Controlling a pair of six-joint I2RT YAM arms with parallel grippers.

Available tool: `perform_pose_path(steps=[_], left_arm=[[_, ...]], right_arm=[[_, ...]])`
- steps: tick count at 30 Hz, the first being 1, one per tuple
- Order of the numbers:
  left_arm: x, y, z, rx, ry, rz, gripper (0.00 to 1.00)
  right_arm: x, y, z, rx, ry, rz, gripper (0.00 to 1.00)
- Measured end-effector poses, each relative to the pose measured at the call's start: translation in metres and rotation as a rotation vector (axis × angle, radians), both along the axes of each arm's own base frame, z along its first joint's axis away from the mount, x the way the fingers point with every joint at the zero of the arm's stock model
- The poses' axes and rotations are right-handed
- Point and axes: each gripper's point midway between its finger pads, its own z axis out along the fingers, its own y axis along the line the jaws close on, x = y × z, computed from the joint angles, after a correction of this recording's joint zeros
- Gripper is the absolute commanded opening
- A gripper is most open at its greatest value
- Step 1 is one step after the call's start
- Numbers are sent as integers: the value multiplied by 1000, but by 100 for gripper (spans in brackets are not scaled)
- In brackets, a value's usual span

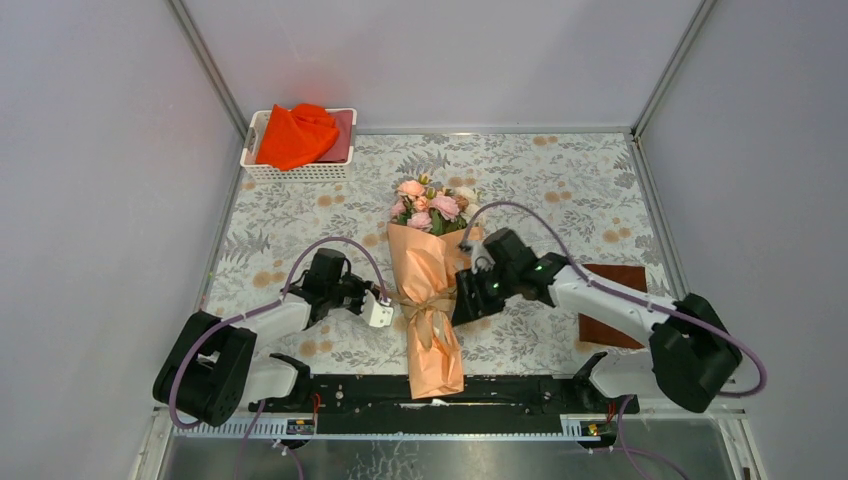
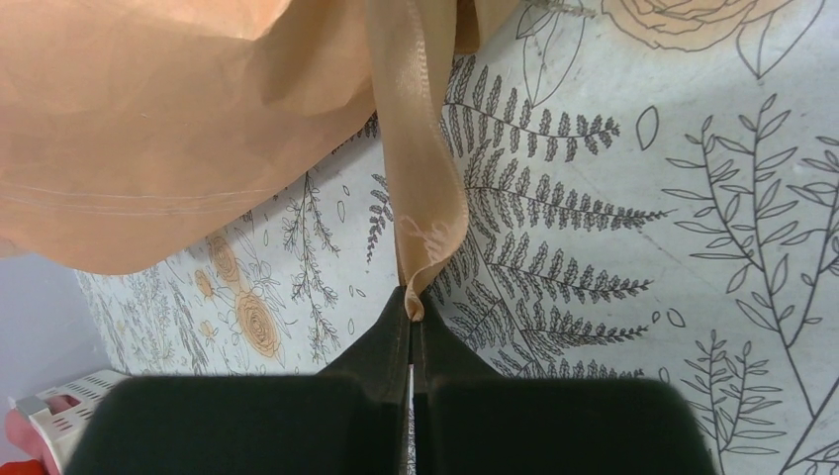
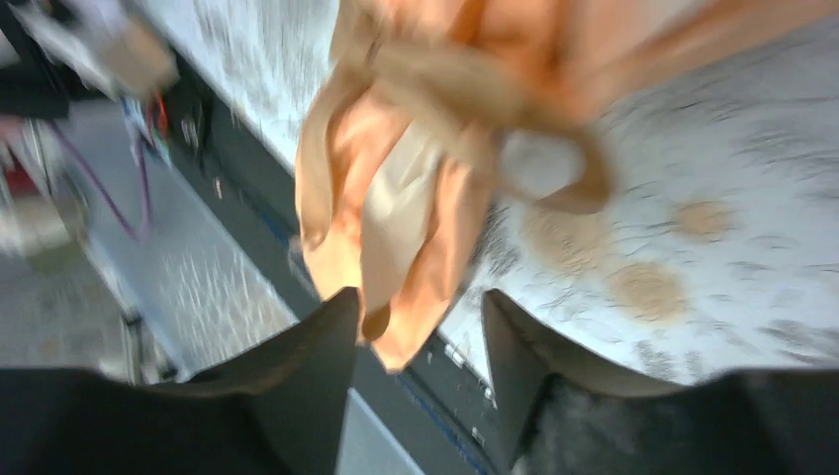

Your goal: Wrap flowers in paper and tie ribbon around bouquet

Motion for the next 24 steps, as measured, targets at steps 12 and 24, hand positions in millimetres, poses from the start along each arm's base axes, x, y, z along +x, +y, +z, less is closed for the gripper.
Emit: perform_pose_path(steps=[12, 24], left_arm=[[-2, 1, 0, -1, -2, -1, 0], [-2, 1, 0, -1, -2, -1, 0]], right_arm=[[87, -7, 0, 134, -160, -322, 73], [77, 0, -28, 139, -53, -313, 41]])
